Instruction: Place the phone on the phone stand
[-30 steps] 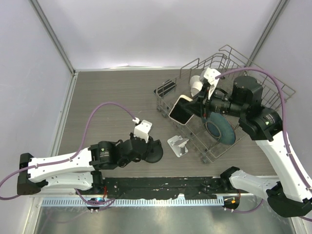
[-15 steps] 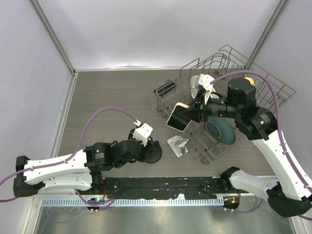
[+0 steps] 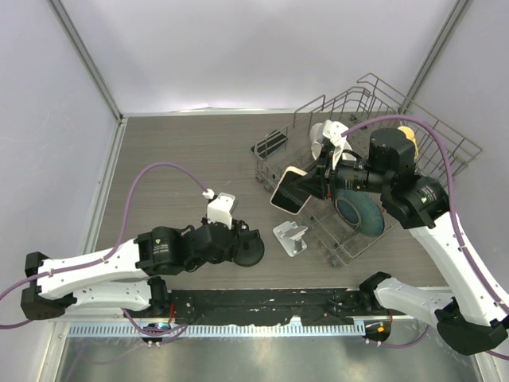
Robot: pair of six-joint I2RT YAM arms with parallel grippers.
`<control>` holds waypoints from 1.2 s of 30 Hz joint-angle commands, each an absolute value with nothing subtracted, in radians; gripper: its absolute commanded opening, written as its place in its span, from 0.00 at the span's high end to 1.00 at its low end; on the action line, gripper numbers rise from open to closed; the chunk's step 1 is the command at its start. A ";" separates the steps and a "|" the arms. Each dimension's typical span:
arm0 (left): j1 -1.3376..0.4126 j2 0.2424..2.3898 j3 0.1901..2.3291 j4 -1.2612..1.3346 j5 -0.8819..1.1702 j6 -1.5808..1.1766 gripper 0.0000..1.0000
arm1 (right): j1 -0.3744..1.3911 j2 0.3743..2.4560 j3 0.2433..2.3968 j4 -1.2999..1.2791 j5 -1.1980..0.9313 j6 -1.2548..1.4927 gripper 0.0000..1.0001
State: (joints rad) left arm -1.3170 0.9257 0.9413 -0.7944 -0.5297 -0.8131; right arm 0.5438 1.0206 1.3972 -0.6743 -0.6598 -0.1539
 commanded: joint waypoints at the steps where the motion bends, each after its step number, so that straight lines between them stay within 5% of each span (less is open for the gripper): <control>1: -1.318 0.976 1.012 -0.882 -0.580 -0.911 0.63 | 0.548 0.974 1.404 -0.554 -0.663 -0.123 1.00; 18: -1.330 1.005 0.959 -0.773 -0.735 -0.799 0.87 | 0.569 0.979 1.374 -0.525 -0.640 -0.074 1.00; 22: -1.336 0.993 0.937 -0.721 -0.752 -0.752 0.88 | 0.572 0.977 1.368 -0.519 -0.638 -0.072 1.00; 27: -1.336 0.976 0.920 -0.673 -0.721 -0.704 0.66 | 0.583 0.985 1.364 -0.519 -0.640 -0.071 1.00; 36: -1.336 0.992 0.919 -0.660 -0.727 -0.701 0.76 | 0.595 0.988 1.364 -0.523 -0.632 -0.072 1.00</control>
